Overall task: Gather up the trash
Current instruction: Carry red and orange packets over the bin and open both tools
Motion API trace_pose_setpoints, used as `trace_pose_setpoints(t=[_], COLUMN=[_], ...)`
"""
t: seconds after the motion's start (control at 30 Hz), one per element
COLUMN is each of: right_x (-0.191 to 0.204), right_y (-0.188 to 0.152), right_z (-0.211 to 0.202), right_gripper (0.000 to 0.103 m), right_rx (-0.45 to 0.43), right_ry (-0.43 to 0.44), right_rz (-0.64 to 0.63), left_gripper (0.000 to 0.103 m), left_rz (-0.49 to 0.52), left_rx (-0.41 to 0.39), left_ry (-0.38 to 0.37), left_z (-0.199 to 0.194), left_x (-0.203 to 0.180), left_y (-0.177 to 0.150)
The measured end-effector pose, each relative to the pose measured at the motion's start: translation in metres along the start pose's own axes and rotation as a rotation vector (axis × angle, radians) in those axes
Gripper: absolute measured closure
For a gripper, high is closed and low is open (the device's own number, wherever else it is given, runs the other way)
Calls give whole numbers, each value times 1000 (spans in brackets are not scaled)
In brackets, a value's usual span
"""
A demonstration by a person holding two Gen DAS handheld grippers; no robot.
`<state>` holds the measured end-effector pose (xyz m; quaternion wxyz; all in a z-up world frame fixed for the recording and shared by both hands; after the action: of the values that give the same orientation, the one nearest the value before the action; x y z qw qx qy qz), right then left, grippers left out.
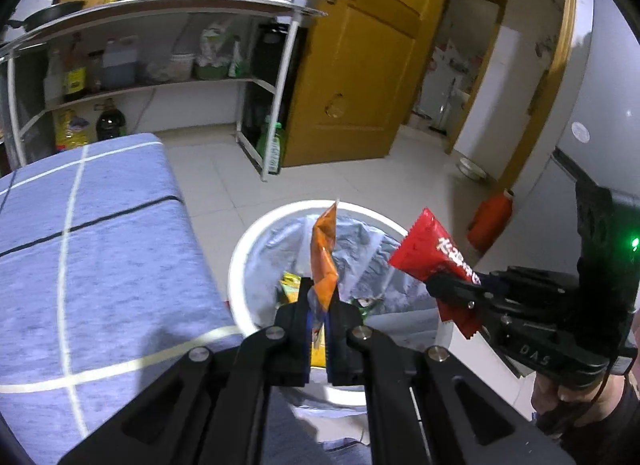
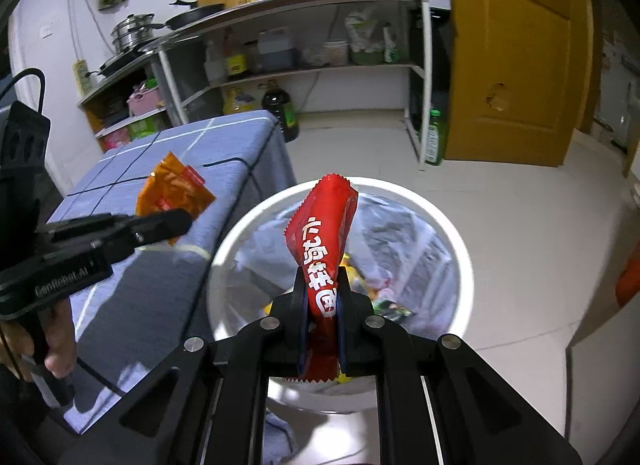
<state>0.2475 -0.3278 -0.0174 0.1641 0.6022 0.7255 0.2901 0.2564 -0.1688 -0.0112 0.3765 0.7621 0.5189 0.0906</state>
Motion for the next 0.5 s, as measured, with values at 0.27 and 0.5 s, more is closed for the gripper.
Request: trace_pose_setpoints(t=[0.27,0.5], right_x=[-21,-37], right_y=[-8,-9], right_z=[4,14], right_gripper=[92,91], right_rx=[9,29], right_ry=[-32,-62], right_rz=[34,81], left_gripper=[98,95], left_rz=[-17,-32], left_rx=[58,82], left_ry=[3,6], left_z=[31,44], left_x=[-7,-8], left_y=[-2,-4])
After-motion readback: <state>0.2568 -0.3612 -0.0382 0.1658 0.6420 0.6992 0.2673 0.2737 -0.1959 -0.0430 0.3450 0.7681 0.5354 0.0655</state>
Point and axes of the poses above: each gripper's, at about its wrist camera, not at the fingertips, and z roughly the way its jaws point, x to its left, y to its top, the point moved 5 cm from there along z, roughly the way its jaws point, and after that the axes turned 6 degrees about x, right-handed, at the moved point
